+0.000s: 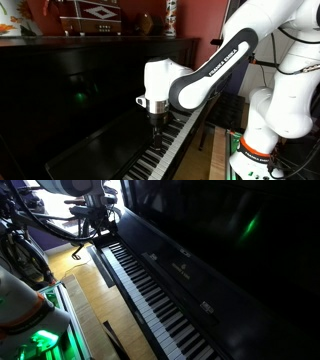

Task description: Press the key on the keyboard

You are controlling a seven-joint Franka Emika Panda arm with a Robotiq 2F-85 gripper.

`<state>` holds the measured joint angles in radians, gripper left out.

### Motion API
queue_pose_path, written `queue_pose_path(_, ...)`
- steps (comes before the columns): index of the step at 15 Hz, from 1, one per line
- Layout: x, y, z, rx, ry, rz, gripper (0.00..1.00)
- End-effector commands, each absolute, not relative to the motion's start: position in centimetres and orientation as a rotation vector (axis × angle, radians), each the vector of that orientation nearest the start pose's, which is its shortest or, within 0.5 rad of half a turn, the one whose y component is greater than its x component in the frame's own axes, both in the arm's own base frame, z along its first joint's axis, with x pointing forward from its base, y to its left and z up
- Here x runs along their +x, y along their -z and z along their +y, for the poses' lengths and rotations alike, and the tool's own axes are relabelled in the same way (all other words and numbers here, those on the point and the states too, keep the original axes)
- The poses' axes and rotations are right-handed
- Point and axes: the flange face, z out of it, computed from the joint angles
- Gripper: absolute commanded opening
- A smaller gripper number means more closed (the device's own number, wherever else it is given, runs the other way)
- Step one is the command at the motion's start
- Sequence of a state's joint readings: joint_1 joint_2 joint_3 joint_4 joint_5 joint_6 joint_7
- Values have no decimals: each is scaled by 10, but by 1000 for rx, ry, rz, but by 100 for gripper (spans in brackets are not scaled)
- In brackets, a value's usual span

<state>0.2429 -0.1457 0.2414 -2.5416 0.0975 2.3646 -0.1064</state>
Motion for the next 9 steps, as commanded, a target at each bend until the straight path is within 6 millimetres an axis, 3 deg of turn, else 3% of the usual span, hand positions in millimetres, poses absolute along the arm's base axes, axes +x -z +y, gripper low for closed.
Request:
queue_pose_path(1, 367, -357, 202, -2987, -49, -834, 100)
queue_pose_path(5, 350, -392, 204, -2948, -24, -863, 100)
queue_pose_path(9, 339, -413, 204, -2976, 10, -869, 100)
